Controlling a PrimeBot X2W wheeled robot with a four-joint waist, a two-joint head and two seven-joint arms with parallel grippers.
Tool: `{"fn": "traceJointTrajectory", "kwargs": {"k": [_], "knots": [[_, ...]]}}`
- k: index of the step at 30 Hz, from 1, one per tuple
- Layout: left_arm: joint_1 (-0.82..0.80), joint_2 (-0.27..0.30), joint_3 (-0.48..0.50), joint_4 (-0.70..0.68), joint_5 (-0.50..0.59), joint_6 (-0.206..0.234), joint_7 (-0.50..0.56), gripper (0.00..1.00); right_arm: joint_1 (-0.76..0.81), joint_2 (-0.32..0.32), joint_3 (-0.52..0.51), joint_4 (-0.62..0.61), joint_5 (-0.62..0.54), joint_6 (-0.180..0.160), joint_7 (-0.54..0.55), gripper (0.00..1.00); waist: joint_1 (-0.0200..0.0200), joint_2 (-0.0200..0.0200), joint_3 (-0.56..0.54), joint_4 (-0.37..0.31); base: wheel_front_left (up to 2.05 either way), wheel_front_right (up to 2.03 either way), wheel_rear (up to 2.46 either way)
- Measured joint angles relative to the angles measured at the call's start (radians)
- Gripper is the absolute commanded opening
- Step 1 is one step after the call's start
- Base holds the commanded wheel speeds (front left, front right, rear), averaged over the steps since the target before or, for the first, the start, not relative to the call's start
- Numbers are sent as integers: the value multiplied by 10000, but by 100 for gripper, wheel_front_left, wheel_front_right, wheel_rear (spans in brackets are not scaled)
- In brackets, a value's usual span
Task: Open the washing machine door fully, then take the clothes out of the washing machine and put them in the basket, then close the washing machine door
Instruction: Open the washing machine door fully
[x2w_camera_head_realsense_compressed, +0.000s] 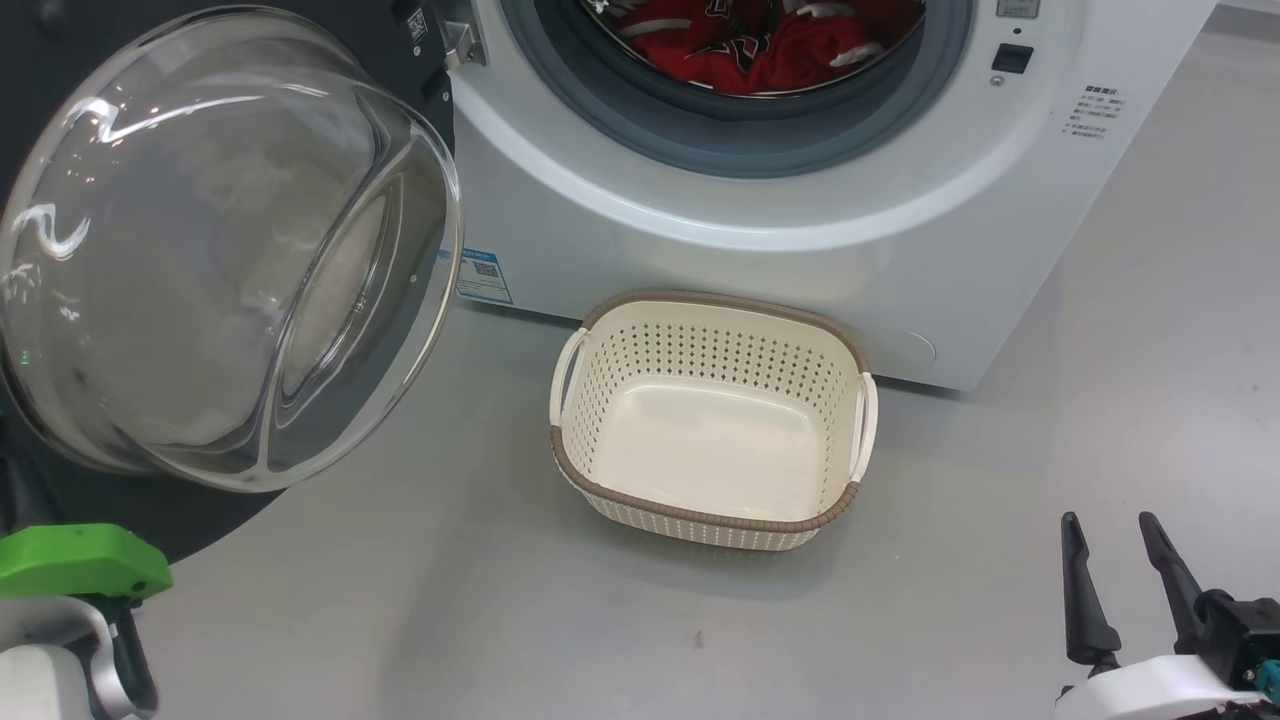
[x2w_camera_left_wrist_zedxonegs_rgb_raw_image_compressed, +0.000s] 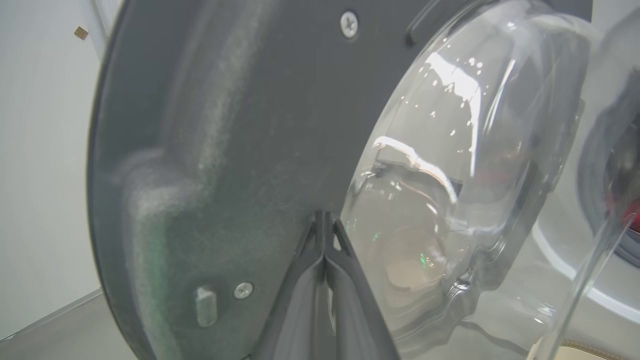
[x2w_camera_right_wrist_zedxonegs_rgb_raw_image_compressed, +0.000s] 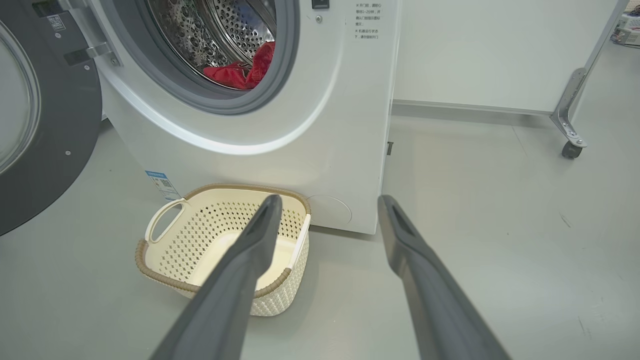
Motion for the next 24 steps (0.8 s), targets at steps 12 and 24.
{"fn": "traceJointTrajectory", "kwargs": {"k": [12,24], "knots": [[430,-155,-265,-336,288,2,-525,0,-159,61,46,48,0,79,0,100,0,0,-62,-84,0,0,0],[1936,-251,-1668,-1321,627,2,-688,0,-156,159,23,82,15,77,0,100,0,0,-241,-7,0,0,0]]}}
